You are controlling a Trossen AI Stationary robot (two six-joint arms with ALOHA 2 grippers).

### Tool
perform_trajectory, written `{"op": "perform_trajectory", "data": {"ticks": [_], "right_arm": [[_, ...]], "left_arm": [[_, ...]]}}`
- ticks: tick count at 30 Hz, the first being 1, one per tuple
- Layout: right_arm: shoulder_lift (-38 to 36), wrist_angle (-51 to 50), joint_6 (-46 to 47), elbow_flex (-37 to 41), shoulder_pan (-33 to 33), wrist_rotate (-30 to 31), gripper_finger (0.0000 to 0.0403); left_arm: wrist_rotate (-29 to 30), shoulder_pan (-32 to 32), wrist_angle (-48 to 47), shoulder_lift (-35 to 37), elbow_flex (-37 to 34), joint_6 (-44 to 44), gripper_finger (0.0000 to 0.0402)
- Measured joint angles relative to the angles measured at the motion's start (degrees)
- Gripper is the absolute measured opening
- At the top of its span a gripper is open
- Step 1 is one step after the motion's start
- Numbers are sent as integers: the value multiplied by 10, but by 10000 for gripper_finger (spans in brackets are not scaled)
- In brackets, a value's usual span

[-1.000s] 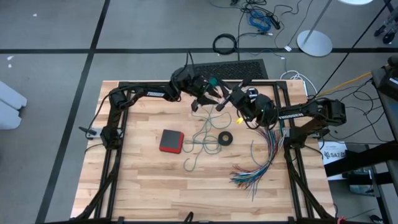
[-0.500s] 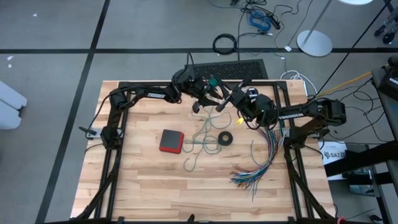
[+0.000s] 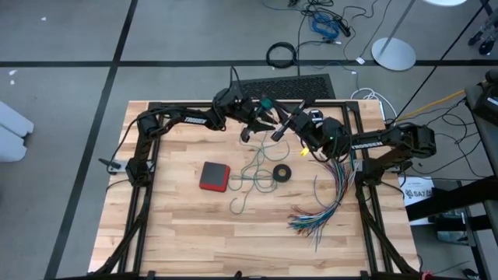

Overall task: Coiling cords
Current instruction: Coil the green wire cable on the spool

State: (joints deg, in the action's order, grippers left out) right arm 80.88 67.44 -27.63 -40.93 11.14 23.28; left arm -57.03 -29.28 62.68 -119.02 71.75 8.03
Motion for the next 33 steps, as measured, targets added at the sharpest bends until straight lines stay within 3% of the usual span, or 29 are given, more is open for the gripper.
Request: {"op": "perform_trajectory", "data": {"ticks": [23,33], "right_arm": [[0,9,-4,0,-12,-9,0],[0,9,-4,0,-11,-9,0]], "left_arm": [[-9,5,-46,0,0,-15,105],[0,29,-31,0,0,-30,65]]}}
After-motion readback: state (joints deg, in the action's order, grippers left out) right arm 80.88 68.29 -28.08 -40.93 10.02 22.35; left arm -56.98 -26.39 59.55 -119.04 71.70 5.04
